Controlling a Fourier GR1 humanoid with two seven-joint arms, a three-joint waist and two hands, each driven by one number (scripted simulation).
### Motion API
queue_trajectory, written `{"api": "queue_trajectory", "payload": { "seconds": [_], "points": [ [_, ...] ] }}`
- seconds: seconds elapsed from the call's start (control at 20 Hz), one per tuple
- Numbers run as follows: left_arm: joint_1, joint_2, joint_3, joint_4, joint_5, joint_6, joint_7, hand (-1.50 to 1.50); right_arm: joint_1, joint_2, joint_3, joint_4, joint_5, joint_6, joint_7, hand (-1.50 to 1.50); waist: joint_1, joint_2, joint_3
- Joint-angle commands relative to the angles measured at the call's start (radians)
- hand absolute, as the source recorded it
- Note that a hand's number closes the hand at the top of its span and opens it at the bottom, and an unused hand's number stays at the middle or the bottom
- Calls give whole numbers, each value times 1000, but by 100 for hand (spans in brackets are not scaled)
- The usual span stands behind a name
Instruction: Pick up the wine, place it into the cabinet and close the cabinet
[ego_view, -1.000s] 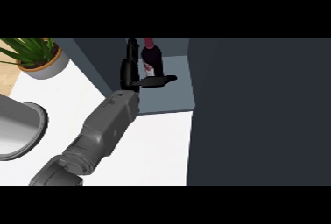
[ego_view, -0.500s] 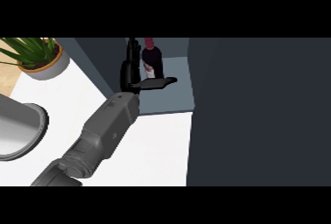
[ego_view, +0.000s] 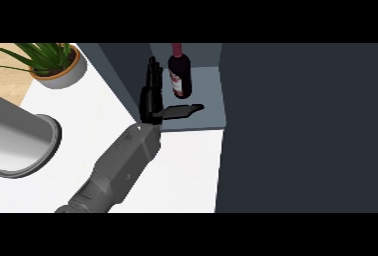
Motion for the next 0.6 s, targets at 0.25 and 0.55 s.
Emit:
{"api": "queue_trajectory", "payload": {
  "seconds": [0.25, 0.55],
  "points": [
    [229, 0, -355, -411, 137, 303, 26, -150, -21, -16, -8, -40, 22, -18, 28, -150, 31, -1, 0],
    [381, 6, -374, -627, -36, 376, 71, -150, 71, -20, -49, -93, -10, -16, -7, -150, 51, -3, 1]
  ]
}}
